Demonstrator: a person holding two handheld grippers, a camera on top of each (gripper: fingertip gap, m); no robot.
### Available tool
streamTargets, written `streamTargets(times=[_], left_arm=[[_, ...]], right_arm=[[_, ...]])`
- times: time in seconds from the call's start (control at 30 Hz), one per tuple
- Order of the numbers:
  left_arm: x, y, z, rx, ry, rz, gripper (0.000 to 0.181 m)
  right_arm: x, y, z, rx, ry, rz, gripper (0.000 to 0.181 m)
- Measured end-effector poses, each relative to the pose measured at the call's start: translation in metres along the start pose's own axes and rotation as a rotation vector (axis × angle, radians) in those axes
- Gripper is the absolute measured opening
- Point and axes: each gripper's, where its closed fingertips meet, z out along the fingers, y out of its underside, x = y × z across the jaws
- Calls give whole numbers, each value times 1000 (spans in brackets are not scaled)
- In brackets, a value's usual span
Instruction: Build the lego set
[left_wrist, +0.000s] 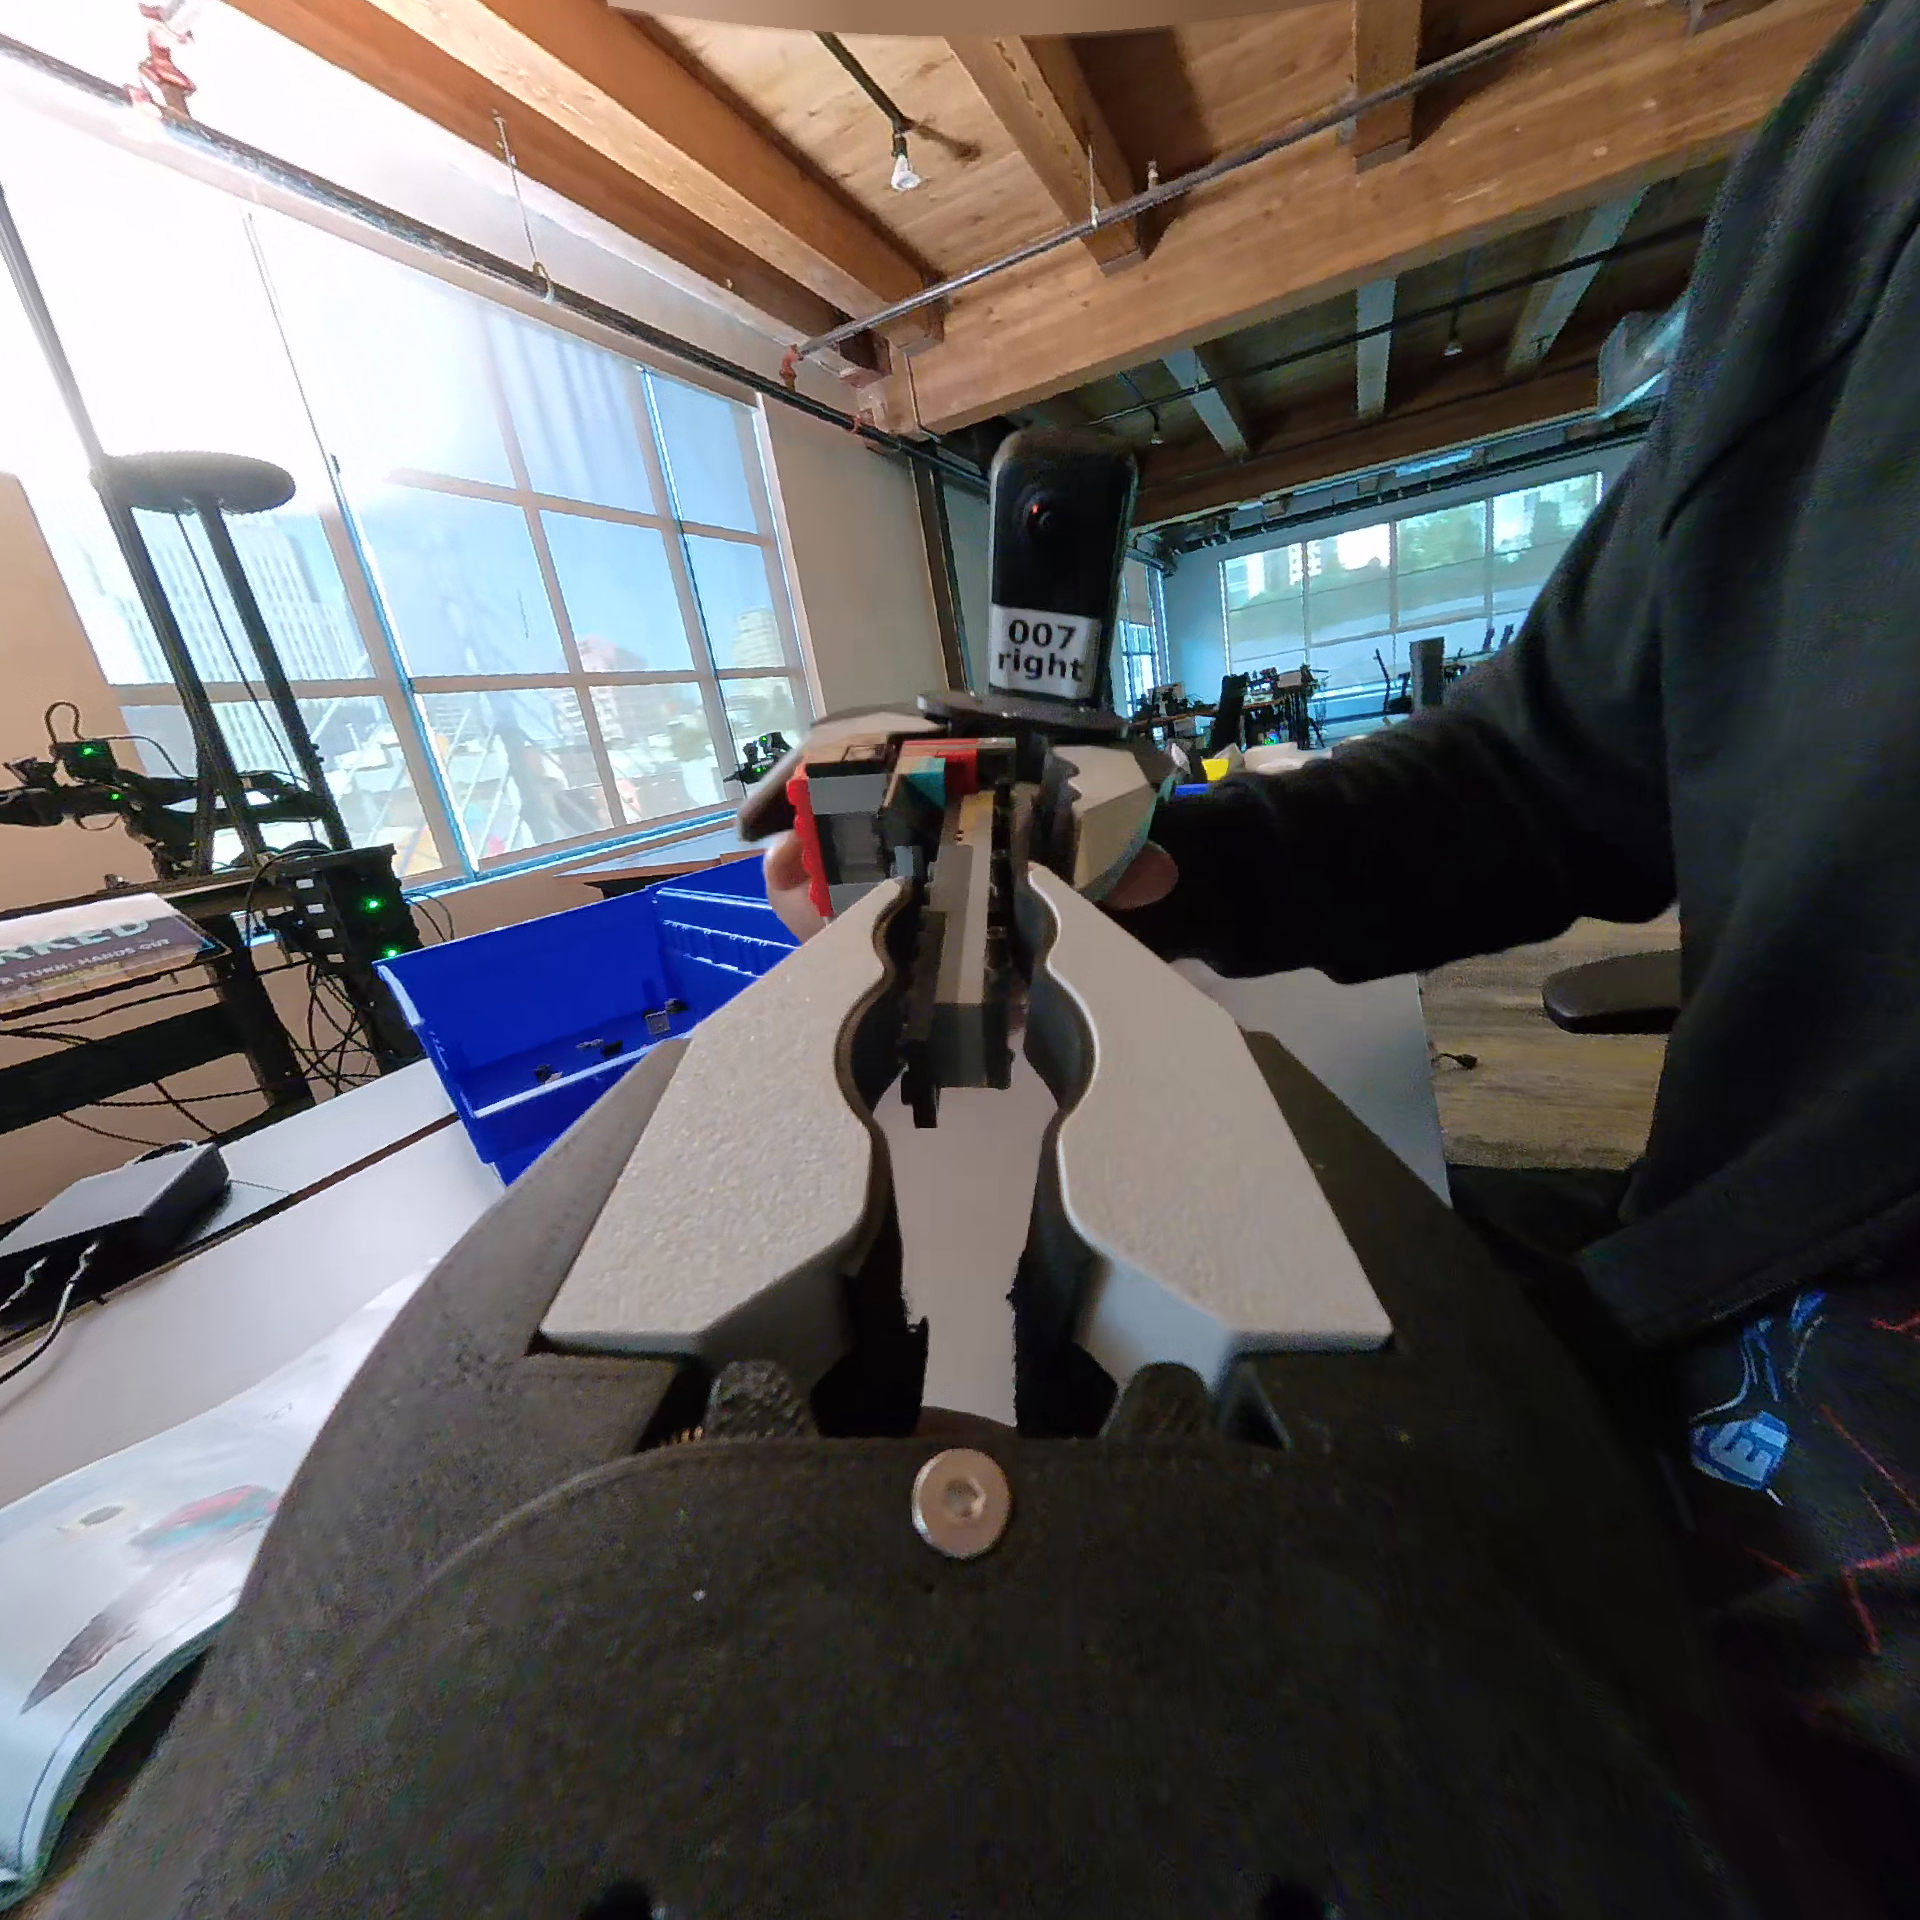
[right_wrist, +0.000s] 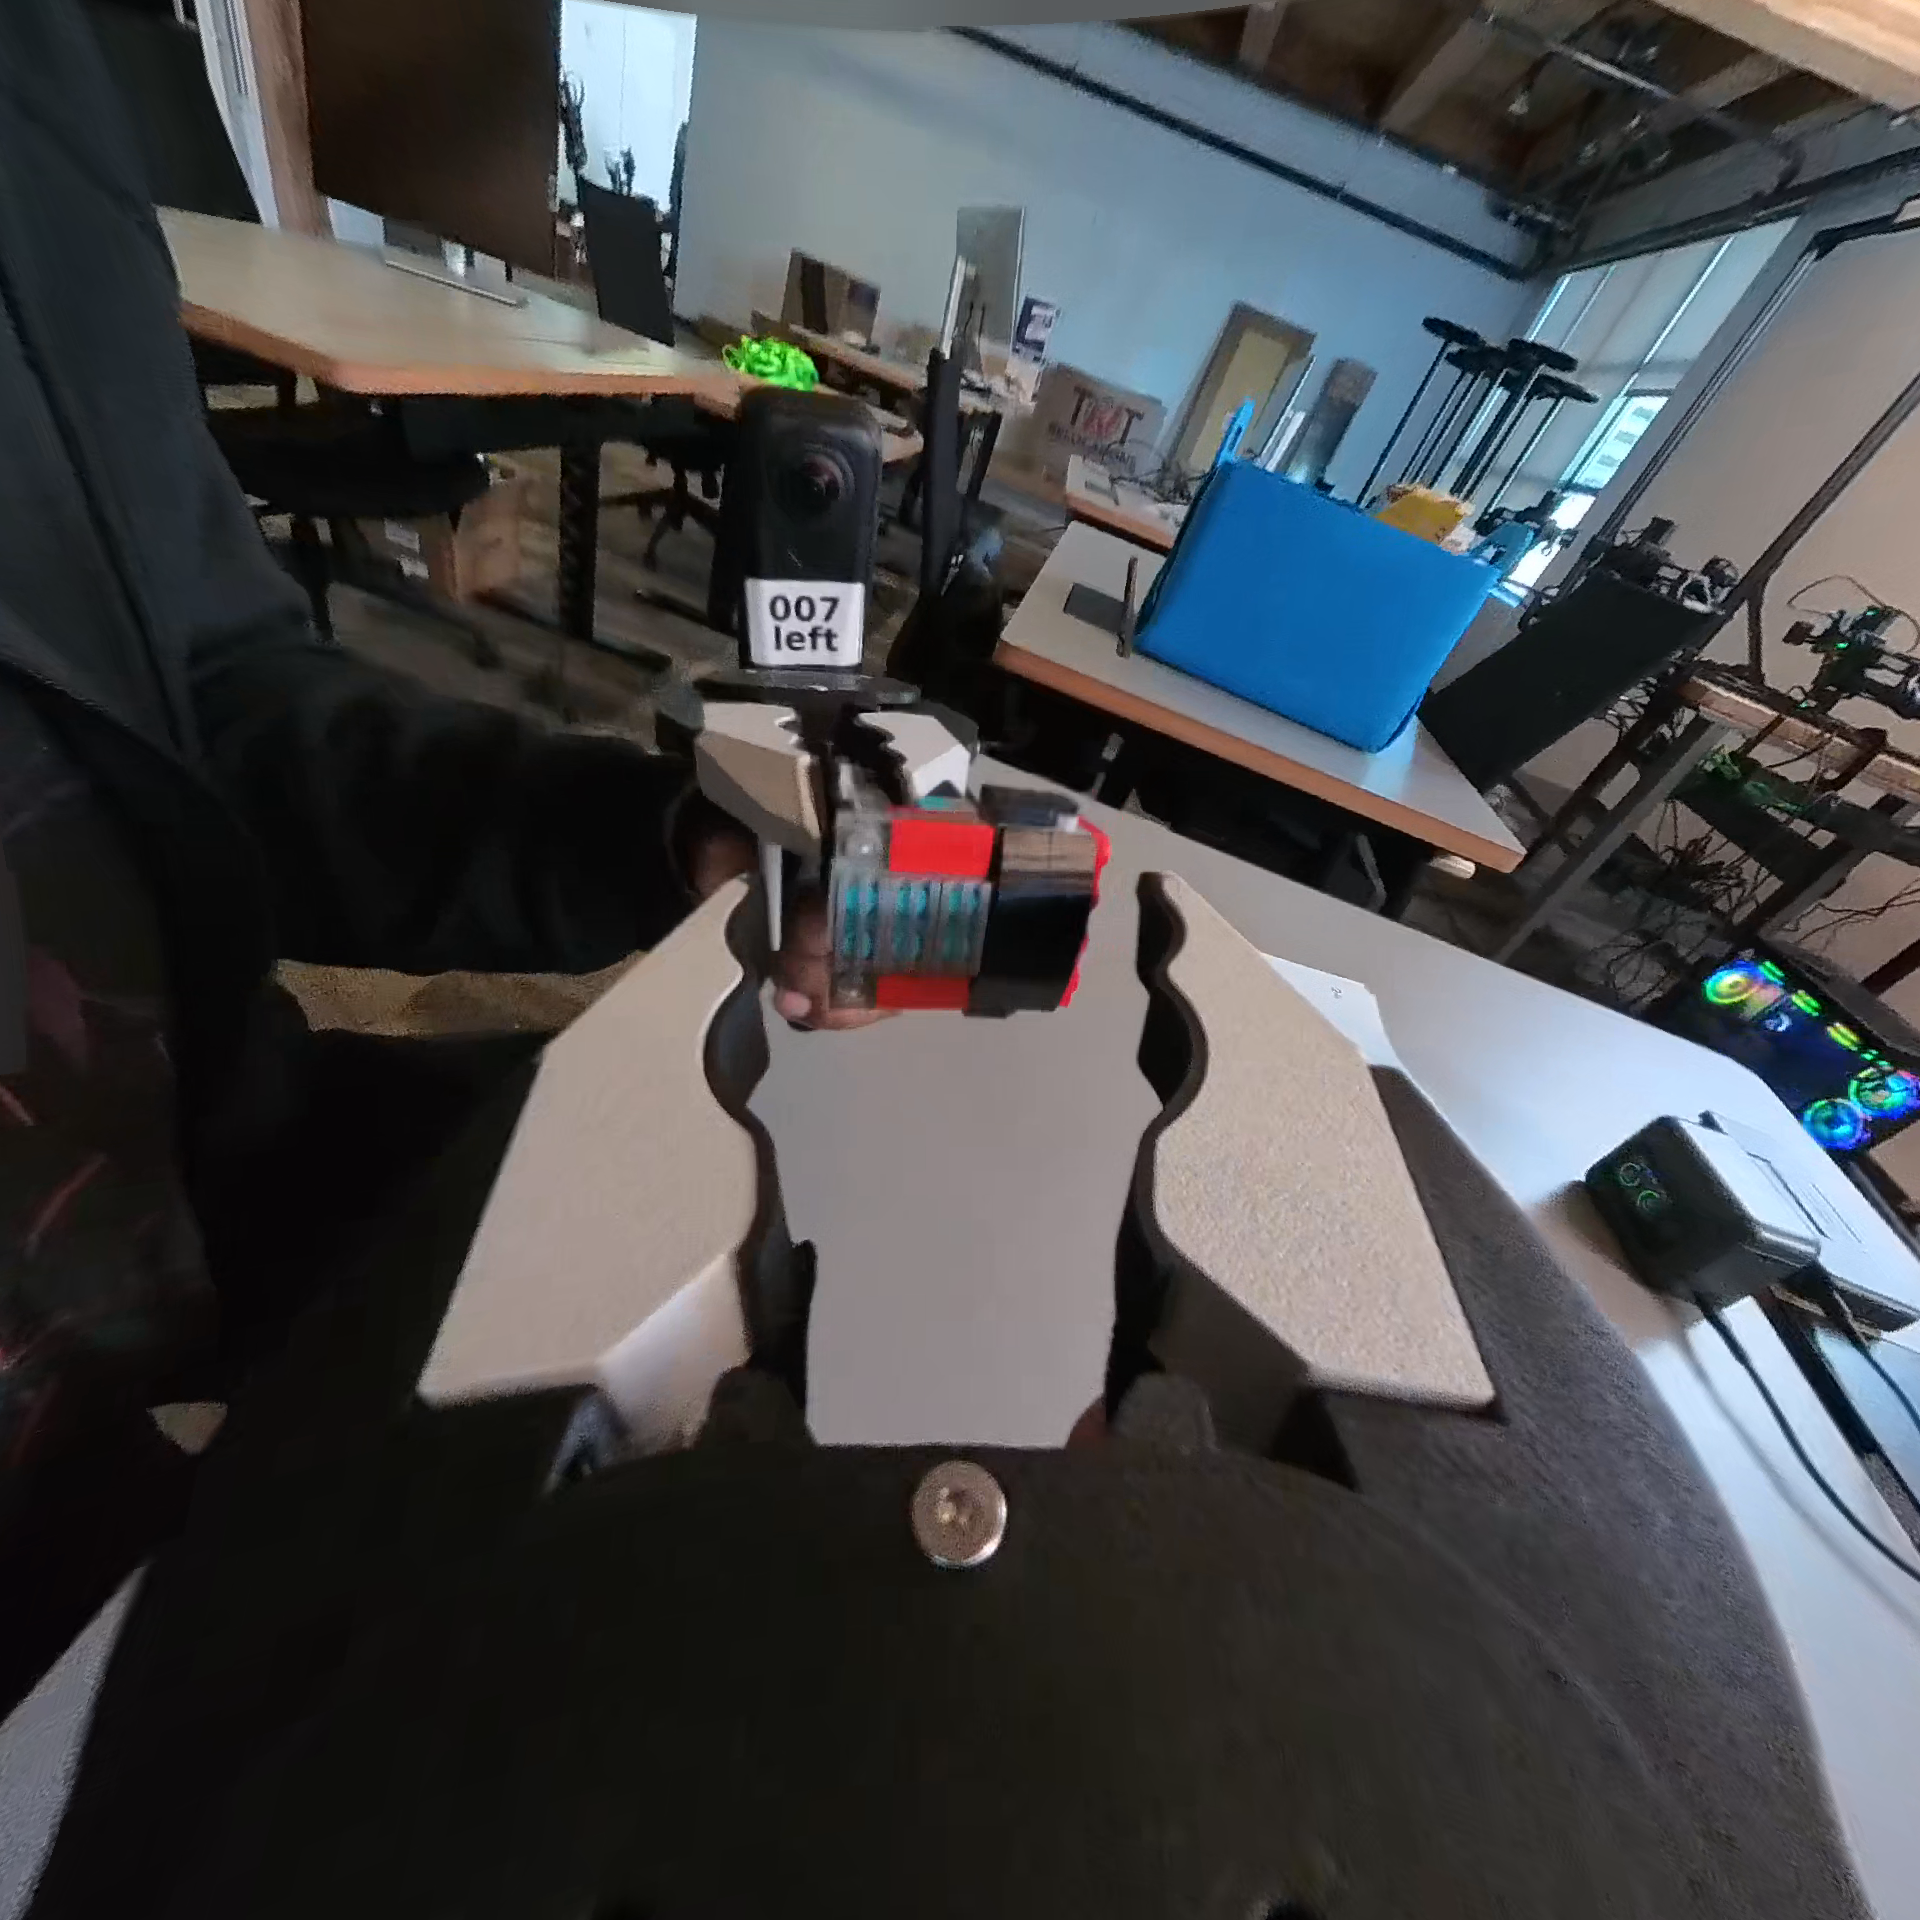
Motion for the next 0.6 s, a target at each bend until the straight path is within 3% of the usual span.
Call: streamTargets(times=[0.1,0.33,0.6], left_arm=[[5,0,1,-14,20,16,16],[7,2,-1,-37,27,34,16],[6,2,-5,-25,33,14,15]], right_arm=[[-2,-8,0,-19,-31,-3,73],[-7,-9,4,-101,-70,-77,55],[-7,-6,10,-128,-69,-98,55]])
